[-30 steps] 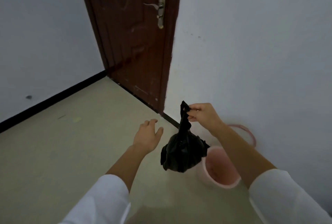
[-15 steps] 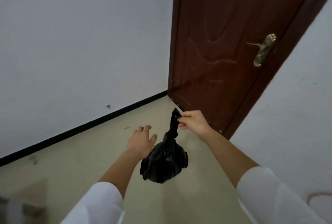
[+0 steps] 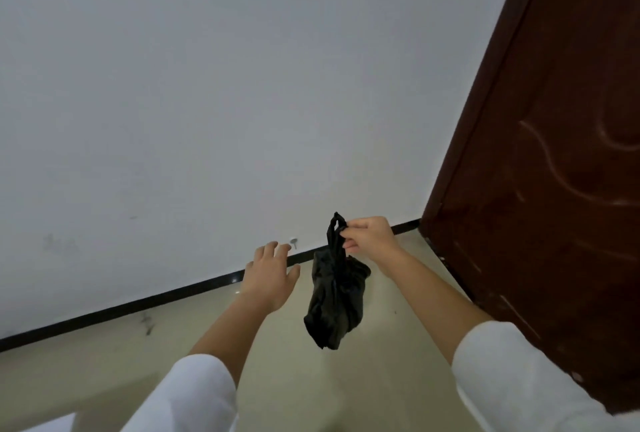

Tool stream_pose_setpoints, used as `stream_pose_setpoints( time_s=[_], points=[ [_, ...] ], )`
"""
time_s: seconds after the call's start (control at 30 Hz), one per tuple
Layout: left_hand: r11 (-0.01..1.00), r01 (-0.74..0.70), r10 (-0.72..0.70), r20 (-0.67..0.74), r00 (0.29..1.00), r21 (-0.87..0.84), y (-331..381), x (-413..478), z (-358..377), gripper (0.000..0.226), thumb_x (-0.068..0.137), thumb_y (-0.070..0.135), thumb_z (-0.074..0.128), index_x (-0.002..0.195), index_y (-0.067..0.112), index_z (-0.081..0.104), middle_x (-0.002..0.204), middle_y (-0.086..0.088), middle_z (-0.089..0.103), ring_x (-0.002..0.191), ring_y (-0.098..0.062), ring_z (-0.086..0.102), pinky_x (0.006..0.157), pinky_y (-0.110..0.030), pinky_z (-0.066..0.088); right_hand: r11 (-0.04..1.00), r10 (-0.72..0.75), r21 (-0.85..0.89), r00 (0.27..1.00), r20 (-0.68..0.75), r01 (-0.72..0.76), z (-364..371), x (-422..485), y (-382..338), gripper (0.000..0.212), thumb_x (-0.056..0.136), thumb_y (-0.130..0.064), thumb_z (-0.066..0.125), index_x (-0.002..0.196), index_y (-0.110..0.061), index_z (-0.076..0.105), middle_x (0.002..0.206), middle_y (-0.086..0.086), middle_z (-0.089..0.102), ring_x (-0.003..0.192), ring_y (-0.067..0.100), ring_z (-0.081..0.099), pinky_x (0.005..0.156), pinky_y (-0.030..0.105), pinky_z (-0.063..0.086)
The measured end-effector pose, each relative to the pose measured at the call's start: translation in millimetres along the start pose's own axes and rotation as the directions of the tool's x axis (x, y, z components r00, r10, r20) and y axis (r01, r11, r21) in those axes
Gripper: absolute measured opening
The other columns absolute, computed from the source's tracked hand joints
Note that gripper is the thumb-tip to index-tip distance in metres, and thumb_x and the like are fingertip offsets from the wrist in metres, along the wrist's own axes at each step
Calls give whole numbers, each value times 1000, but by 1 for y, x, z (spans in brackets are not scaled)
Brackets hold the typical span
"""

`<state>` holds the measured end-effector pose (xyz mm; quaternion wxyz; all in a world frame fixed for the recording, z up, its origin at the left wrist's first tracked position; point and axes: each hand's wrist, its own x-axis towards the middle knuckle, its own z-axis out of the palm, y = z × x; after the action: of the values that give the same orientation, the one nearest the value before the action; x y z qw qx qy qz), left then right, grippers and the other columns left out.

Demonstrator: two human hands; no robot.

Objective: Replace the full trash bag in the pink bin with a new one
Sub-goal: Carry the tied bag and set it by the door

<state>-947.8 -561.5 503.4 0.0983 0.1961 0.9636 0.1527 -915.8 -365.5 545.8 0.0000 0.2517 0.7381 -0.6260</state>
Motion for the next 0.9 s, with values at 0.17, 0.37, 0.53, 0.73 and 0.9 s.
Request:
stream_pose_setpoints(
  time_s=[0.17,0.37,0.53,0.73,0.9],
  points=[
    [998,-15,17,-35,999,62,-54,87,-28,58,96,41,39,146,18,23,158,-9,17,146,-27,11,116,-43,20,998,55,-38,998,33,-53,49,92,-30,21,85,-4,62,105,-2,68,72,4,66,62,12,63,56,13,54],
    [967,-125,121,30,992,224,-128,202,-40,60,97,42,33,150,19,14,161,-11,-3,149,-27,-4,120,-43,8,986,145,-79,989,18,-144,108,203,-26,19,82,-2,64,100,-2,70,70,4,67,61,12,63,58,18,51],
    [904,-257,246,77,966,342,-190,282,-53,60,97,38,38,149,16,20,161,-13,-3,149,-30,-3,119,-45,5,964,263,-30,964,-27,-264,152,262,-9,15,81,-2,66,95,-5,71,73,6,67,65,13,62,69,24,55],
    [729,-447,433,157,887,518,-269,392,-44,65,64,40,81,121,12,65,138,-19,53,127,-34,52,102,-47,42,940,327,-71,941,-83,-333,225,338,16,19,82,1,61,85,-14,72,70,4,64,64,13,58,59,17,47],
    [562,-593,648,140,749,576,-307,464,-2,66,75,34,72,133,10,53,149,-18,38,141,-32,23,114,-46,7,906,327,-262,943,-69,-333,273,408,66,43,80,2,57,47,-25,50,52,-9,48,49,-1,44,44,6,31]
  ],
)
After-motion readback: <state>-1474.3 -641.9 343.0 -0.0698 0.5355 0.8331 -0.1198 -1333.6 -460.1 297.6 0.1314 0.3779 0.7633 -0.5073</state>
